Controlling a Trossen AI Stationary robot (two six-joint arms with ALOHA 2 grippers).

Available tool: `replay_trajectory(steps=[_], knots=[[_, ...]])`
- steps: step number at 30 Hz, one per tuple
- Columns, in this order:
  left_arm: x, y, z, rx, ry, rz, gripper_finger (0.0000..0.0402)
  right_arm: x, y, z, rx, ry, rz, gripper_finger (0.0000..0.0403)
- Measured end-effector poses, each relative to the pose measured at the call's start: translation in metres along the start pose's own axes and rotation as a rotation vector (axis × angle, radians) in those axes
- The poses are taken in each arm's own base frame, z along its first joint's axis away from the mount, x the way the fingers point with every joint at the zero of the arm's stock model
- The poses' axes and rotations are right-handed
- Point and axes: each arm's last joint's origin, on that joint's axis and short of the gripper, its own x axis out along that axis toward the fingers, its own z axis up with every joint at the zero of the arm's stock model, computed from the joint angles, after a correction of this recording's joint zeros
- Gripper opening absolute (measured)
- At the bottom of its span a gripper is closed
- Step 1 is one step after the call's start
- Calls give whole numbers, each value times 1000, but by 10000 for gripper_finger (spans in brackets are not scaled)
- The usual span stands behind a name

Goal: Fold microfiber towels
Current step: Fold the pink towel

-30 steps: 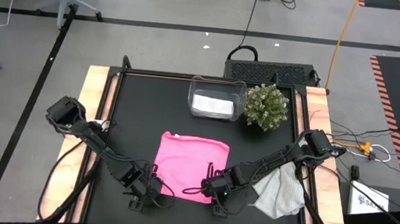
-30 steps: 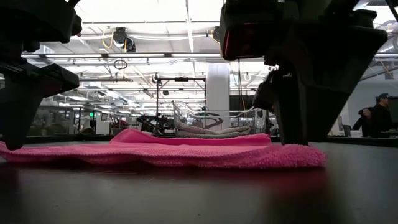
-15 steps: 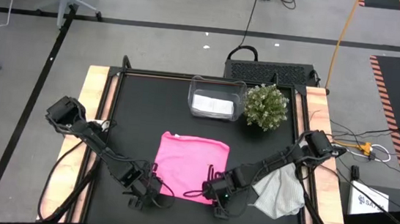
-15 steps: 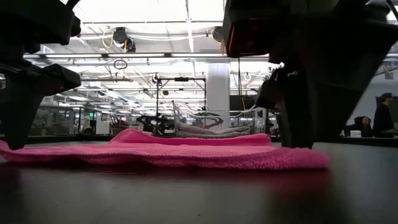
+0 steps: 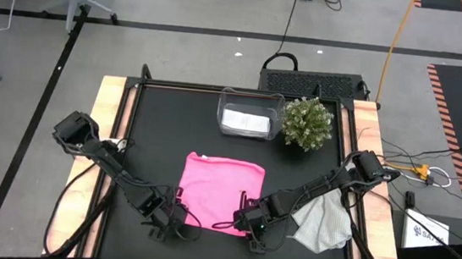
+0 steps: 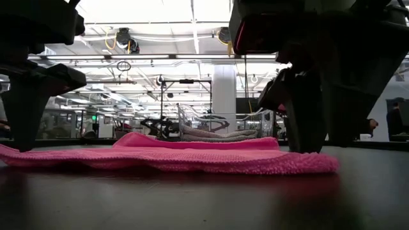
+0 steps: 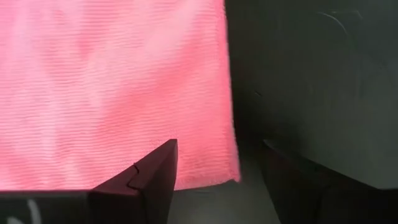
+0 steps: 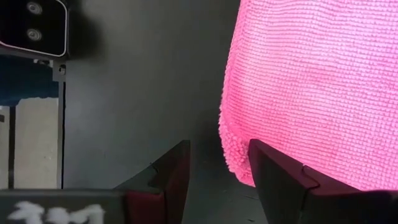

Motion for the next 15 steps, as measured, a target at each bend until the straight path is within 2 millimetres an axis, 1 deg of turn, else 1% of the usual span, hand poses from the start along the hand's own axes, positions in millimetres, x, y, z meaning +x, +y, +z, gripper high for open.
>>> replay_trajectory(steps=[3, 5, 9, 12, 15], knots=[[0, 1, 1, -13, -18, 40, 220, 0, 0, 0, 2, 0, -1, 157], [0, 2, 1, -21, -26, 65, 209, 0, 0, 0, 2, -1, -3, 157], [0, 3, -1, -18, -6, 81, 166, 0, -1, -1, 1, -13, -56, 146], [0, 3, -2, -19, 4, 64, 131, 1, 1, -2, -4, -18, -68, 130], [0, 0, -3, -15, 6, 56, 106, 1, 3, -3, -12, -15, -66, 116]])
